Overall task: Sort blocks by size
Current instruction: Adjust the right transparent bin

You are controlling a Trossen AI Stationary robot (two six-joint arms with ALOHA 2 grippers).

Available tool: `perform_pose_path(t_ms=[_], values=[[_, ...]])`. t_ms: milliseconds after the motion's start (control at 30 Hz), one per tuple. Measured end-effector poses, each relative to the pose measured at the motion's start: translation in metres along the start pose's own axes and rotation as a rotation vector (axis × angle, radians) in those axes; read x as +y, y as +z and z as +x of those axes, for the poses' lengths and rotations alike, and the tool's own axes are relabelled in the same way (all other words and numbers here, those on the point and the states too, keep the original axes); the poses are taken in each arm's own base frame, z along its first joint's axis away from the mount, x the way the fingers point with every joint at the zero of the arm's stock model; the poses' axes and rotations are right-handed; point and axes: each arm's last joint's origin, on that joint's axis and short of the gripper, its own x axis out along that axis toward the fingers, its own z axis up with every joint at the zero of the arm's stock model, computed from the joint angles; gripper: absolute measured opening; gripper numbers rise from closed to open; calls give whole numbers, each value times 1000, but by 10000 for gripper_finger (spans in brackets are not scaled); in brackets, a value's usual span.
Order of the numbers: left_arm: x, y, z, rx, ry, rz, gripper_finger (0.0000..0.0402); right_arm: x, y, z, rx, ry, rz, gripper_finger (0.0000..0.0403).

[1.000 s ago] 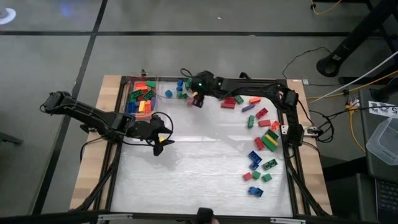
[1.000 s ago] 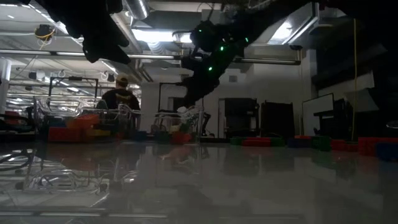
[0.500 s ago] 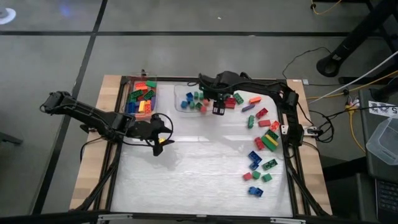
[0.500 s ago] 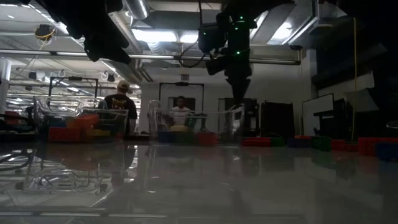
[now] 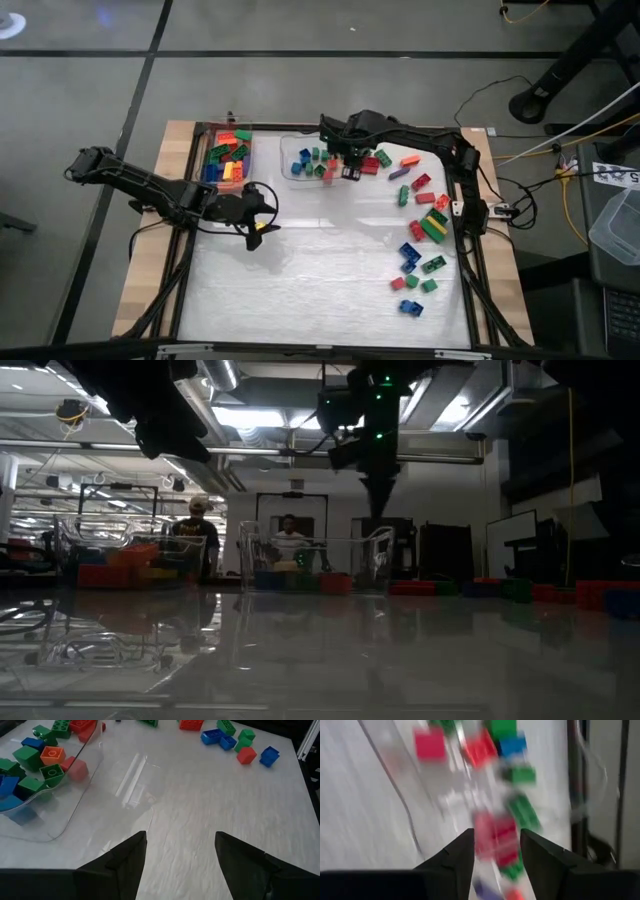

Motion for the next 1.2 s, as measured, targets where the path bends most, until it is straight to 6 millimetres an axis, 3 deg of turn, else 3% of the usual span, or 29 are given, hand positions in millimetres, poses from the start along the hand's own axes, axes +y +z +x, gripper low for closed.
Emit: perform_pose_path(t_ms=[233, 433, 633, 767, 1000, 1100, 1200], values=[[0, 0, 0, 0, 0, 7, 223, -2, -22, -10, 223, -69, 66, 137], [0, 0, 0, 0, 0, 18, 223, 6, -26, 21, 259, -102, 118, 123], [0, 0, 0, 0, 0, 18, 223, 16, -18, 52, 136, 23, 150, 117], [0, 0, 0, 0, 0, 18, 223, 16, -3, 59, -44, 38, 185, 117], [0, 0, 0, 1, 0, 14, 223, 10, 29, 53, -390, 54, 175, 117], [0, 0, 0, 1, 0, 14, 223, 9, 31, 50, -404, 40, 143, 117], [0, 0, 0, 1, 0, 14, 223, 7, 22, 41, -275, 4, 110, 117]])
